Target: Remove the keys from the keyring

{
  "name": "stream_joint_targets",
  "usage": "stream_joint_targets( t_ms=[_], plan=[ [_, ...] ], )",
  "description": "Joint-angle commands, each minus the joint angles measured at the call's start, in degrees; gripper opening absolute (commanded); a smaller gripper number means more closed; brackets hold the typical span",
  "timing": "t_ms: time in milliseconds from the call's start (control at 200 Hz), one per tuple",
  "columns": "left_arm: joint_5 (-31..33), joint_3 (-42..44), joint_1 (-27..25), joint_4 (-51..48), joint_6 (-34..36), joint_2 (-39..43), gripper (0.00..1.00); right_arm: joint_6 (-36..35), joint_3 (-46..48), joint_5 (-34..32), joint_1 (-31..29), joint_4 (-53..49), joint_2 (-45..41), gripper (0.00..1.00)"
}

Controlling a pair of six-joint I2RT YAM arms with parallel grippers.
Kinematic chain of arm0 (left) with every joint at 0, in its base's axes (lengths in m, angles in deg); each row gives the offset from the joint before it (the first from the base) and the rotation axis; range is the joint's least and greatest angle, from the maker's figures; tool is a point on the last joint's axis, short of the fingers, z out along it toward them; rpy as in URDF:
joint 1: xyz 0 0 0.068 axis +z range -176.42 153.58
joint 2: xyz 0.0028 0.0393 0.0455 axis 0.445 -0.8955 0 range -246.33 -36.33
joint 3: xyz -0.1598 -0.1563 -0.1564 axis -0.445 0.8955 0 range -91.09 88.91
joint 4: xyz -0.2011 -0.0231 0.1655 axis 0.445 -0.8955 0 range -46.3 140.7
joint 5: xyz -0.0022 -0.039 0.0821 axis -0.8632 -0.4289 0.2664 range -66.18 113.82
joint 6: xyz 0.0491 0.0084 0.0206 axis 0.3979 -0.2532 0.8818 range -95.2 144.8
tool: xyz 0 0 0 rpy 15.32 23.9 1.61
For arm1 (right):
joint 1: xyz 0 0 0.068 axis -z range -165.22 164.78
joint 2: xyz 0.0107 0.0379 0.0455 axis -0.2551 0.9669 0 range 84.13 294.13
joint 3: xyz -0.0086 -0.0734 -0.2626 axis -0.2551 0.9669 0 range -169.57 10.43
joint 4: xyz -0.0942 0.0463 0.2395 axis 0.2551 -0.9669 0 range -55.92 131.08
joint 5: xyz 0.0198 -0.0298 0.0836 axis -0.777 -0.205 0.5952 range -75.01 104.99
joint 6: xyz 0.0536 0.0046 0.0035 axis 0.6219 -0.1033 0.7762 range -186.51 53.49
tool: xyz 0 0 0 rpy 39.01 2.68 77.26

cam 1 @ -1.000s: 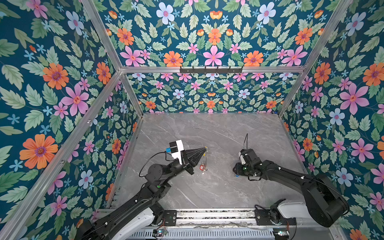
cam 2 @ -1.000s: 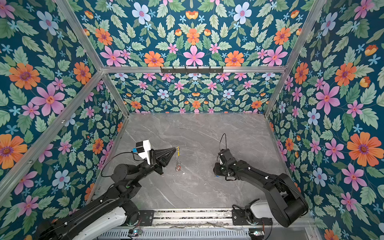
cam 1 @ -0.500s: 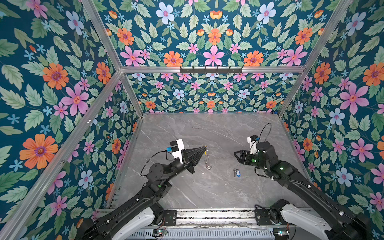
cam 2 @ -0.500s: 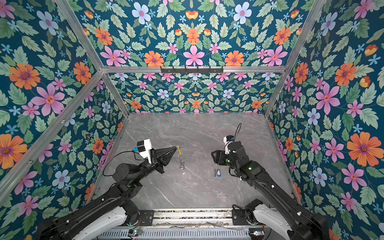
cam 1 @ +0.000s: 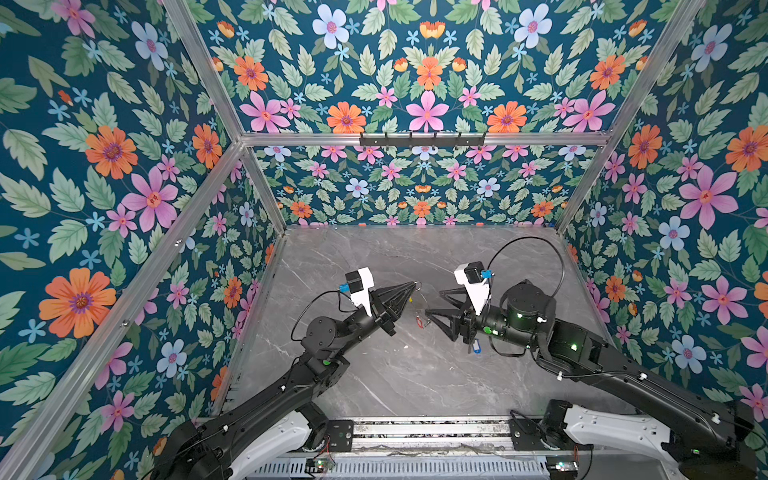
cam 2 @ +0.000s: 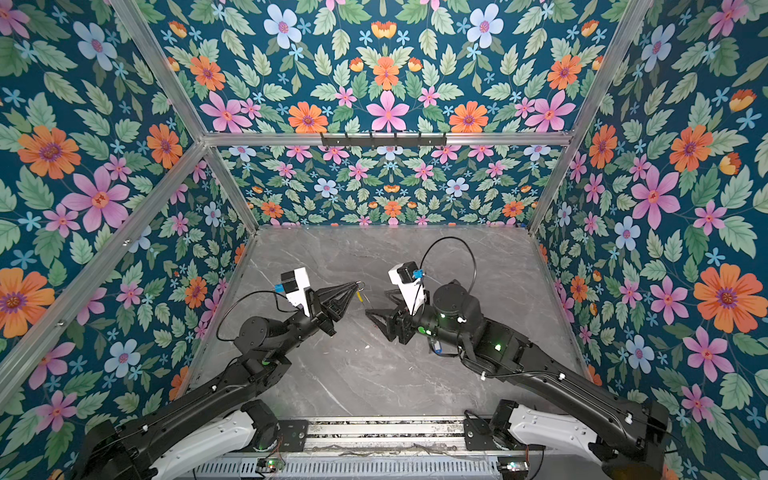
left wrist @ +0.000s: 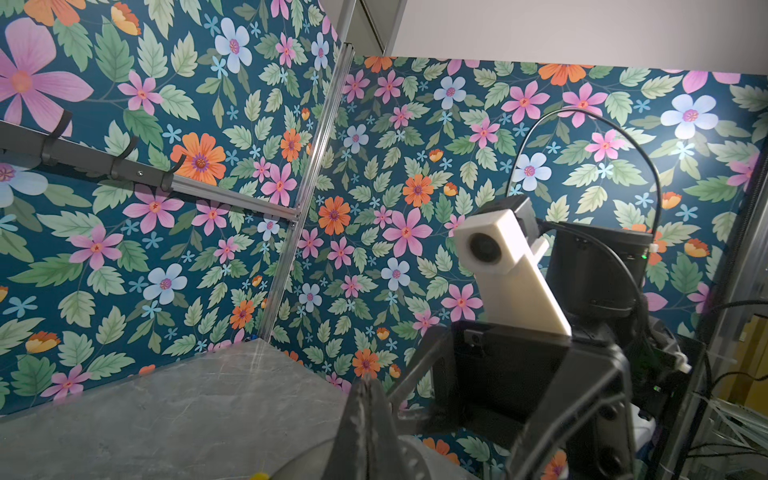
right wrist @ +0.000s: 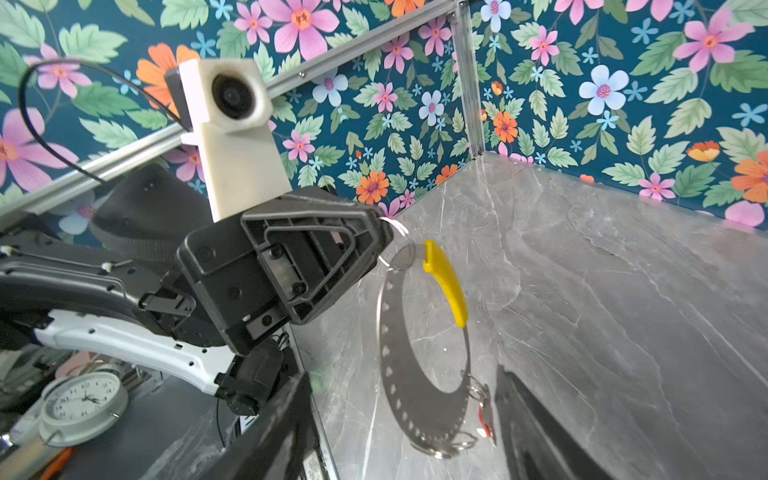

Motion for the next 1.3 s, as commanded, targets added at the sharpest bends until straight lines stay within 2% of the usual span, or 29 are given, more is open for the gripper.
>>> stream_joint_targets(
  t_ms=[0, 55, 140, 400, 625, 740, 845, 950, 1055, 1185, 1295],
  plan=[
    [0.41, -0.45, -0.04, 3.63, -0.31, -0.32, 0.00, -3.97, -1.53, -3.04, -0.46, 1.78, 2.01, 0.72],
    [0.16, -0.45, 0.03, 3.83, -0.49, -0.46, 0.00, -4.39, -2.33, -3.71, -0.41, 1.04, 3.09, 0.70],
    [-0.12, -0.45, 0.03, 3.89, -0.51, -0.46, 0.00, -4.44, -2.85, -3.22, -0.38, 0.24, 4.23, 0.61],
    [-0.39, -0.19, -0.01, 3.75, -0.60, -0.32, 0.00, -3.39, -3.19, 1.29, 1.44, -0.31, 5.81, 0.26],
    [-0.61, -0.34, 0.00, 3.10, -1.04, 0.15, 0.01, -0.59, -2.10, 9.11, 6.36, -0.09, 4.65, 0.00],
    [-1.03, -0.17, 0.04, 0.76, -1.46, 2.00, 0.32, 0.75, -1.82, 14.30, 10.55, -1.68, 3.11, 0.00],
    [-1.03, -0.86, 0.26, -5.97, -2.15, 4.38, 0.48, 1.92, -2.13, 21.41, 15.72, -4.01, 1.75, 0.00],
    [-3.46, -1.49, 1.57, -12.00, -3.59, 6.14, 0.52, 2.88, -1.45, 30.31, 21.37, -4.55, 0.16, 0.00],
    [-9.22, -1.93, 3.70, -14.51, -6.26, 6.28, 0.55, 4.27, -0.83, 38.68, 26.01, -3.33, -0.84, 0.00],
    [-15.75, -3.10, 4.57, -15.12, -8.48, 4.56, 0.56, 3.12, -2.06, 45.02, 26.70, -3.69, -0.72, 0.00],
    [-18.12, -4.24, 4.84, -16.08, -9.19, 2.66, 0.56, 3.46, -2.59, 48.88, 26.72, -2.45, -0.17, 0.00]
  ],
)
